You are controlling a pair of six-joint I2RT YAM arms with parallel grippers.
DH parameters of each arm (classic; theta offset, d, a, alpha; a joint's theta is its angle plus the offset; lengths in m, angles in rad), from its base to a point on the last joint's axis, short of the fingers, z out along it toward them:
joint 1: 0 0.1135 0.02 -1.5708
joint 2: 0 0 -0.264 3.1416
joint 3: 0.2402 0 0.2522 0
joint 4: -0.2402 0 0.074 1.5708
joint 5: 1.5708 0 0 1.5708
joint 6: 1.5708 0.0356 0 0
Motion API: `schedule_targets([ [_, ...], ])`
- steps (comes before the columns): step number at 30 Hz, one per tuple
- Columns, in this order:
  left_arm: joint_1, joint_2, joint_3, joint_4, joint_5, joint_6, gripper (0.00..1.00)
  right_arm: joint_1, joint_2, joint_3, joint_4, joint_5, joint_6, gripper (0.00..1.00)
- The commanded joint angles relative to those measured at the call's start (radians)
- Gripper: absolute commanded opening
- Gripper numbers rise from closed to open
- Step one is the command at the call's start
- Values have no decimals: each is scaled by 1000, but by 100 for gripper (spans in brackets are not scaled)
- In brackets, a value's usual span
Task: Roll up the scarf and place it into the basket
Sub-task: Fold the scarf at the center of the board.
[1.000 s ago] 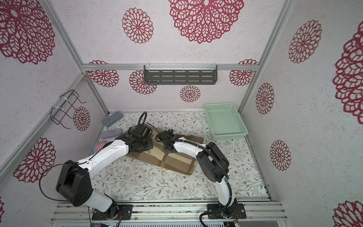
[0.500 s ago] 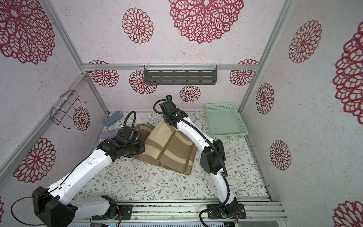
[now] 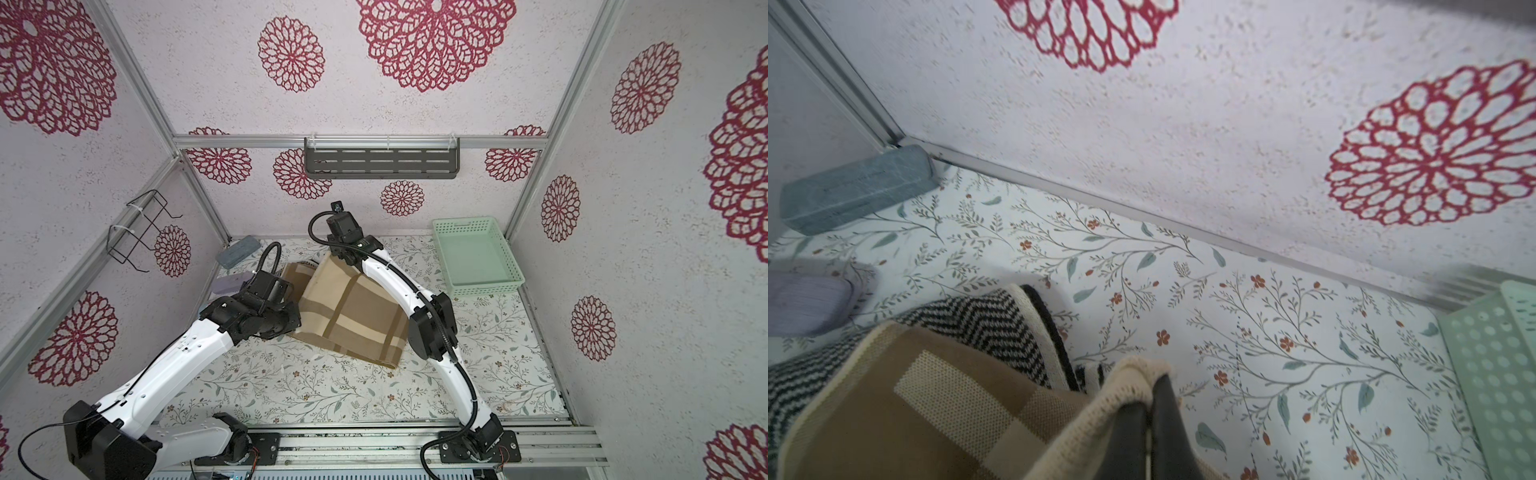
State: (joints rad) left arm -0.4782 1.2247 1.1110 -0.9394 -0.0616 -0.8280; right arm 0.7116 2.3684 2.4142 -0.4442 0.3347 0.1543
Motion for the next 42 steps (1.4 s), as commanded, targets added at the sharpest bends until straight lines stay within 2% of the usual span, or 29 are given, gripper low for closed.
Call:
schedule_targets([
  [1, 20, -51, 15, -117, -10, -22, 0, -18, -2, 43, 139, -5, -15, 0],
  [11, 113, -72, -128, -3, -24, -49, 0, -14, 64, 43, 258, -96, 57, 0],
  [18, 183, -48, -176, 1, -50, -36, 0, -8, 110, 43, 348, -133, 89, 0],
  [26, 256, -2, -215, 46, -40, -8, 0, 14, 161, 45, 474, -139, 94, 0],
  [38, 346, 121, -309, 272, -32, -57, 0, 53, 291, 72, 662, -88, 90, 0],
  [42, 368, 174, -312, 325, -24, -66, 10, 57, 324, 92, 702, -80, 100, 3],
])
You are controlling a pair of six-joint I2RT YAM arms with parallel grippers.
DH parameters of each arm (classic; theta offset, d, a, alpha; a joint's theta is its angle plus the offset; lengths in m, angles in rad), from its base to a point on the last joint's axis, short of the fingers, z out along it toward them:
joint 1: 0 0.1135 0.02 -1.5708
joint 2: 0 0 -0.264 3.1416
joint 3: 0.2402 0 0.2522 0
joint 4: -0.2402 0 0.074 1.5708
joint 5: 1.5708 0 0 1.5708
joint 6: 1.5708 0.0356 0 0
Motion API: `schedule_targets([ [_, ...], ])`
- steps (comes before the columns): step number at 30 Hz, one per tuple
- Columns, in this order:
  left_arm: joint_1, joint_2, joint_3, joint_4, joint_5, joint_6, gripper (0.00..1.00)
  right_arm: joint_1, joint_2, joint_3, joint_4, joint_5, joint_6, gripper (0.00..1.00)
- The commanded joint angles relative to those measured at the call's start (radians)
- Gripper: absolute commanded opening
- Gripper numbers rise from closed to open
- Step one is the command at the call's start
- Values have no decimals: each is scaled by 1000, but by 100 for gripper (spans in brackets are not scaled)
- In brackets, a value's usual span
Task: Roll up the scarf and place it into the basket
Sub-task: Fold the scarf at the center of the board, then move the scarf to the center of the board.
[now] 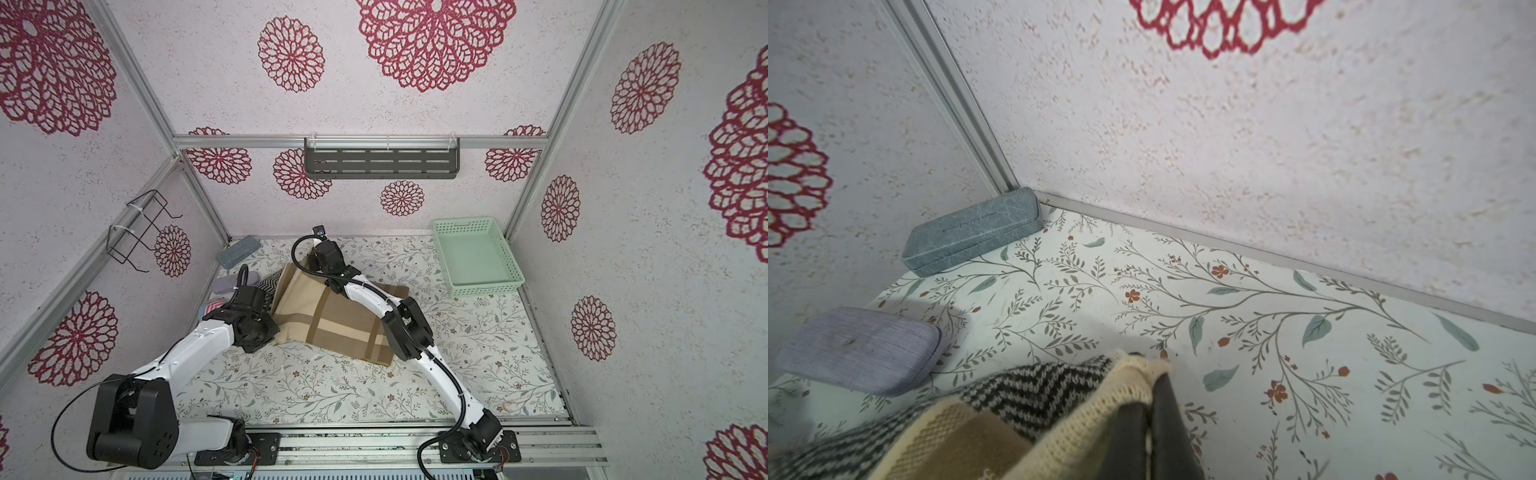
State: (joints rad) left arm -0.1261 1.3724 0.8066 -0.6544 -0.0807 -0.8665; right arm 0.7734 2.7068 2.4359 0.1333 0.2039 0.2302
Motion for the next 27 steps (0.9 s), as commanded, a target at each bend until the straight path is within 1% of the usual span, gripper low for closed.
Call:
schedule_targets([
  [1, 20, 39, -7, 47, -5, -30, 13, -5, -9, 75, 131, 47, 27, 6],
  [4, 30, 60, -13, 62, 3, -41, 25, -3, 0, 88, 148, 39, 41, 19],
  [6, 37, 56, -11, 62, 11, -46, 43, -3, 2, 105, 140, 38, 43, 35],
  [7, 40, 45, -7, 57, 13, -48, 48, -3, -3, 109, 133, 36, 42, 43],
  [9, 42, 15, 3, 42, -1, -48, 51, -3, -18, 108, 121, 27, 31, 48],
  [12, 43, -31, 44, 10, -39, -28, 58, -3, -51, 108, 89, -4, 15, 60],
  [13, 43, -41, 69, -3, -52, -12, 64, -3, -69, 108, 69, -17, 6, 63],
  [15, 43, -42, 116, -5, -81, 28, 80, -5, -108, 109, 7, -17, -2, 69],
  [17, 52, -11, 186, -7, -108, 85, 97, -9, -164, 107, -98, -5, 1, 71],
  [20, 69, 85, 315, 0, -123, 202, 97, -30, -264, 74, -298, 20, 30, 72],
  [22, 77, 155, 413, -11, -110, 263, 98, -50, -358, -17, -415, 42, 78, 71],
  [23, 78, 192, 454, -15, -104, 281, 98, -61, -406, -87, -458, 46, 110, 69],
  [24, 78, 229, 501, -16, -97, 301, 98, -76, -477, -192, -483, 44, 148, 68],
  [27, 78, 313, 595, -2, -77, 328, 98, -120, -686, -540, -470, 27, 243, 67],
])
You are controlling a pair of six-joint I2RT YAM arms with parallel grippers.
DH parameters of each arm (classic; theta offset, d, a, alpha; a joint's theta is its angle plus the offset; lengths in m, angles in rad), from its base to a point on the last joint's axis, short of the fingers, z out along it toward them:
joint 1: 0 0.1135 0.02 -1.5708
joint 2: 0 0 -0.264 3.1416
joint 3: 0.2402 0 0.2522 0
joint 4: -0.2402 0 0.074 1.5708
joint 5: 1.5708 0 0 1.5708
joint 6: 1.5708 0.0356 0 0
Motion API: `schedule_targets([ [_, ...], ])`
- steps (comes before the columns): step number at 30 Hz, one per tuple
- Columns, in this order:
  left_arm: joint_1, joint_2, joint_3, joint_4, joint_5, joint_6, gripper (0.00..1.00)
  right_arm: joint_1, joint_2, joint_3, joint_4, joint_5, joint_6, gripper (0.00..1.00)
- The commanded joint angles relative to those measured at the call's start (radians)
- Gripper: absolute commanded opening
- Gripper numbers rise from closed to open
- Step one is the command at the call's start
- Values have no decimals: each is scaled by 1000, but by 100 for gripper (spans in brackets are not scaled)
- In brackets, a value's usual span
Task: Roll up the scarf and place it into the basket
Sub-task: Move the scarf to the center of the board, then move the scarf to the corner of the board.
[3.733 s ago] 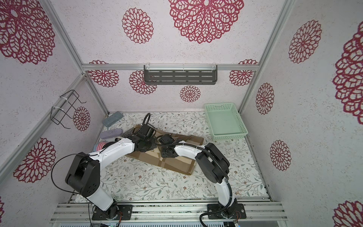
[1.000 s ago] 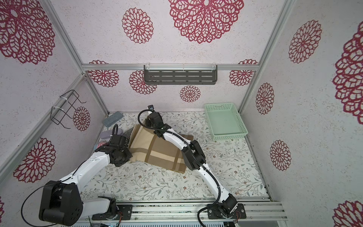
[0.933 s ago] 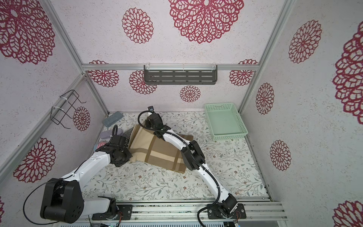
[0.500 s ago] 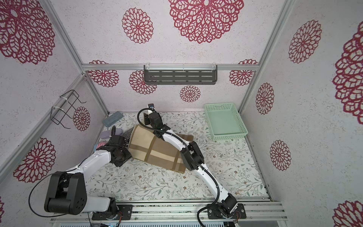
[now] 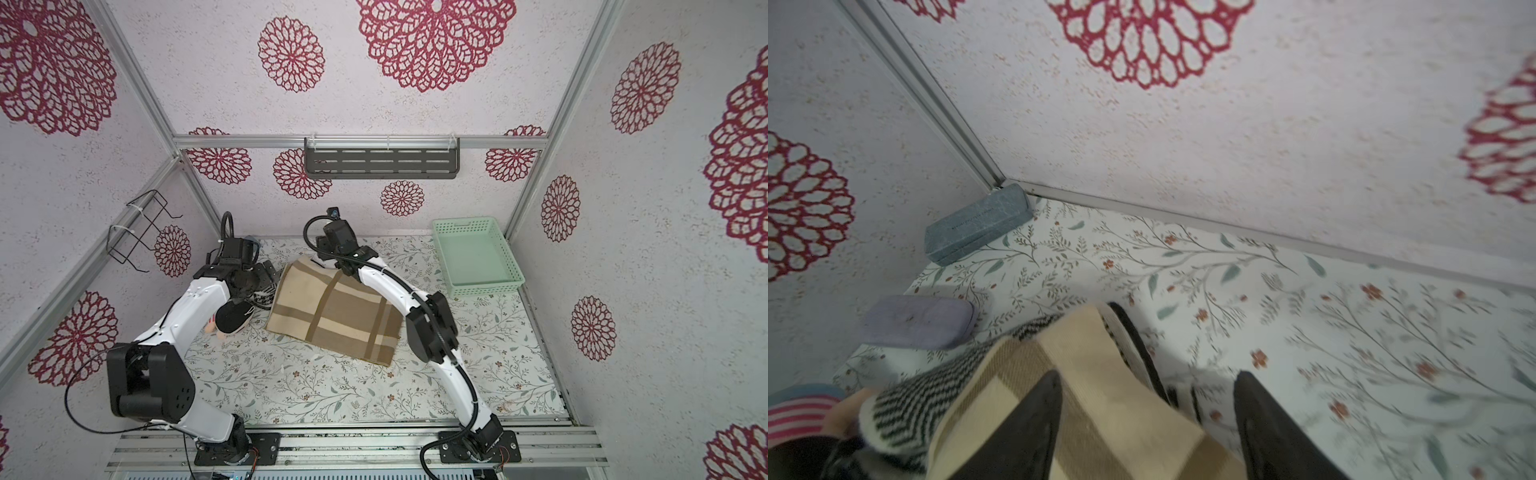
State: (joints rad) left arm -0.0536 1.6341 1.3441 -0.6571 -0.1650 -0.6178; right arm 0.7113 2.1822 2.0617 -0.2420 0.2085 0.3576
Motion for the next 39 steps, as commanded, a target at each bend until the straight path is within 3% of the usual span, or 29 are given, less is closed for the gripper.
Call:
schedule_targets([
  [1, 6, 78, 82, 12, 10, 83, 98, -76, -229, -275, -88, 20, 149, 67],
  [6, 11, 220, 227, 1, 48, 113, 98, -162, -452, -630, -88, -14, 252, 68],
  [12, 22, 359, 340, -51, 71, 98, 99, -213, -508, -799, -98, -43, 291, 70],
  [19, 78, 340, 271, -57, 43, 16, 92, -217, -410, -799, -79, -38, 320, 70],
  [24, 121, 307, 268, -126, -31, 48, 94, -228, -350, -782, -95, 6, 317, 70],
  [27, 140, 368, 304, -196, -16, 78, 99, -231, -318, -778, -94, -3, 319, 71],
  [34, 141, 441, 319, -191, 88, 94, 97, -232, -275, -789, -41, -58, 335, 72],
  [39, 141, 515, 361, -187, 119, 89, 98, -232, -244, -783, -20, -70, 340, 65],
])
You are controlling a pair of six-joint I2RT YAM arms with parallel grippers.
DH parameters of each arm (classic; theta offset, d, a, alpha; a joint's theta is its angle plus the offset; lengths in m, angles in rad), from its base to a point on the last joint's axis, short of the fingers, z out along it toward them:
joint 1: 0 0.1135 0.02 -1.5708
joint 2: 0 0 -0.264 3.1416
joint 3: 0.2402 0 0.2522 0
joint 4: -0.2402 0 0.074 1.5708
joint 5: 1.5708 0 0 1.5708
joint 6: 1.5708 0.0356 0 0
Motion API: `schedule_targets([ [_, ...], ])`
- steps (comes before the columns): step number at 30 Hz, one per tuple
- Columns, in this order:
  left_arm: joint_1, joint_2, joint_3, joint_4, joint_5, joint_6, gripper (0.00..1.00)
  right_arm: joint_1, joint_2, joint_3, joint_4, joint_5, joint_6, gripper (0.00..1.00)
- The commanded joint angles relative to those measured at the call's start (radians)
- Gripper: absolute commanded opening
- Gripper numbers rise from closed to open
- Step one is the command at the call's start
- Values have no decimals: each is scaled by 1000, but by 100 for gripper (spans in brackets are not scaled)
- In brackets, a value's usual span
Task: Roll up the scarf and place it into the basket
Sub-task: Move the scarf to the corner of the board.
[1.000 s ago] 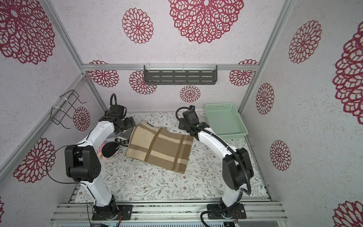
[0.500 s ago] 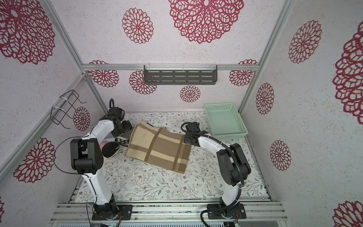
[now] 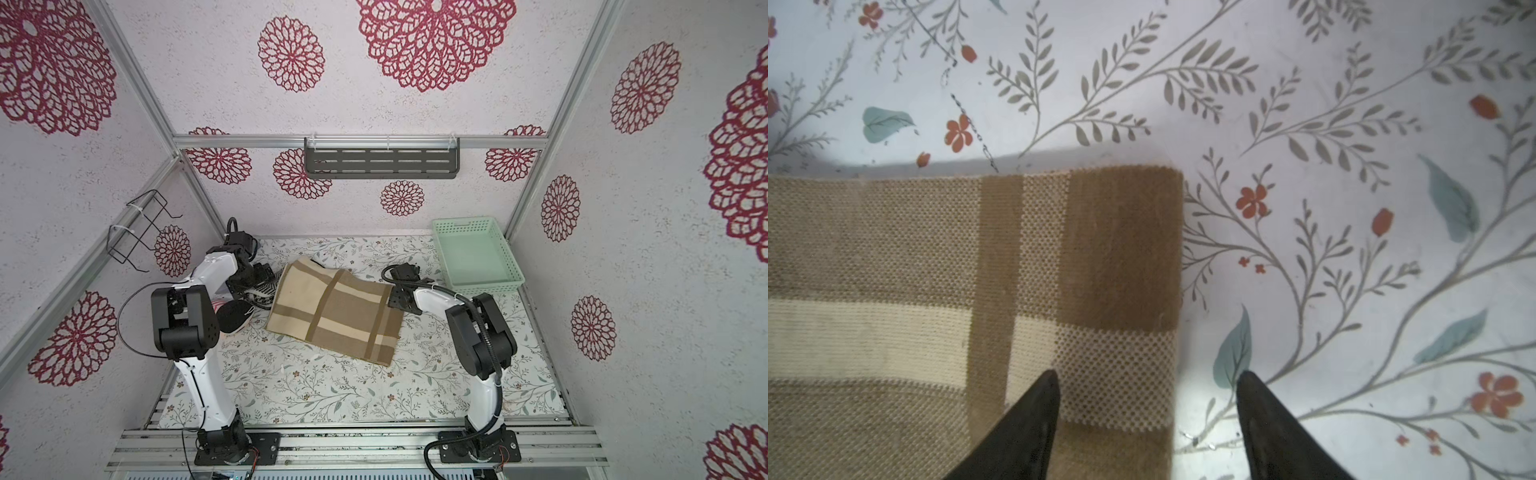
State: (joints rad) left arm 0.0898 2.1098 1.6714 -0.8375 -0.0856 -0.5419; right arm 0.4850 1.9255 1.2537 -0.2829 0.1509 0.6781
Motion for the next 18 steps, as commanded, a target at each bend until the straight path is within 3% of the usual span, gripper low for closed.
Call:
schedule_targets([
  [1, -2, 50, 43, -9, 47, 12, 98, -6, 16, 24, 22, -15, 22, 64],
  [3, -2, 71, 58, -4, 63, 8, 99, -7, 20, 15, 35, -24, 26, 60],
  [4, -2, 78, 60, 3, 75, 5, 95, -7, 17, 4, 49, -31, 27, 56],
  [6, -2, 89, 67, 18, 92, -3, 88, -16, 7, -24, 76, -50, 35, 41],
  [10, -1, 115, 93, 25, 100, -14, 58, -47, -51, -111, 120, -59, 64, 4],
  [11, -1, 124, 101, 26, 102, -18, 50, -54, -69, -131, 123, -53, 67, 0],
  [15, 5, 143, 128, 41, 109, -42, 14, -84, -158, -216, 99, -7, 75, 0],
  [17, 9, 151, 138, 50, 112, -58, 2, -101, -202, -262, 84, 15, 83, 0],
  [18, 11, 155, 142, 58, 115, -67, 0, -109, -227, -285, 74, 29, 86, 0],
])
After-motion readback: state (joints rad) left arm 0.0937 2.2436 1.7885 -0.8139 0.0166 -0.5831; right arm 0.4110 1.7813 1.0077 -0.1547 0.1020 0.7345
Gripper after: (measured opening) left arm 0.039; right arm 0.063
